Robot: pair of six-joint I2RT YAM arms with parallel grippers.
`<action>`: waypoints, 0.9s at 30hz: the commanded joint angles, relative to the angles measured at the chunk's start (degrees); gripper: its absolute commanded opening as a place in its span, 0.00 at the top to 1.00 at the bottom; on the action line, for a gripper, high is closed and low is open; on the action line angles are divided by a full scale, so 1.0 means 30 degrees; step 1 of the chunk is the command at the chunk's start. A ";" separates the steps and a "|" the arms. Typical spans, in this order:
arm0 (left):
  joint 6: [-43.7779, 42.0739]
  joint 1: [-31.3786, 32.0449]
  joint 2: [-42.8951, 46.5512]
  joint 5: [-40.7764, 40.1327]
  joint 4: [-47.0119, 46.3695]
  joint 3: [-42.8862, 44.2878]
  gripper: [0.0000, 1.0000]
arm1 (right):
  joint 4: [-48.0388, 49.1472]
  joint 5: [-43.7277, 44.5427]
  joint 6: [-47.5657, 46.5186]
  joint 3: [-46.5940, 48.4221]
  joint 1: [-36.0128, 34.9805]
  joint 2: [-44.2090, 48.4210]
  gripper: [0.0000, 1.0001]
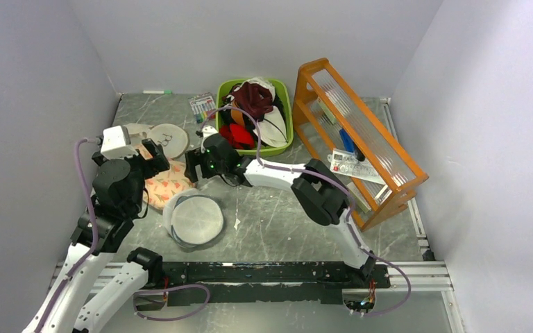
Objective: Unzip the laundry bag and remove the bra
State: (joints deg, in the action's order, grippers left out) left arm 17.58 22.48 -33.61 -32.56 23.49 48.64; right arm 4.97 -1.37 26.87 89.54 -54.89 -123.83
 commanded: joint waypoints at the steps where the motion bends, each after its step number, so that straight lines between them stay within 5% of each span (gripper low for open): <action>1: -0.0353 -0.0197 -0.0330 0.0070 -0.0719 -0.0163 0.01 | 0.0164 -0.1254 0.0557 0.2030 0.0091 -0.1645 0.17; 8: -0.0345 -0.0564 -0.0989 0.1185 -0.0969 -0.0087 0.01 | 0.1988 -0.3621 0.2583 0.2061 -0.0009 -0.2969 0.32; 19: -0.0126 -0.1634 -0.0992 0.2537 -0.1185 -0.0176 0.01 | 0.4469 -0.5690 0.5992 0.5191 -0.0093 -0.5732 0.78; 27: -0.0096 -0.1780 -0.0834 0.2836 -0.1408 -0.0218 0.01 | 0.5305 -0.5889 0.6835 0.7739 -0.0037 -0.6047 0.93</action>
State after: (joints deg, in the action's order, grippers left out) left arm 17.19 18.00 -36.42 -25.76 21.78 48.03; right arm 16.16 -19.03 46.06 110.24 -54.98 -143.55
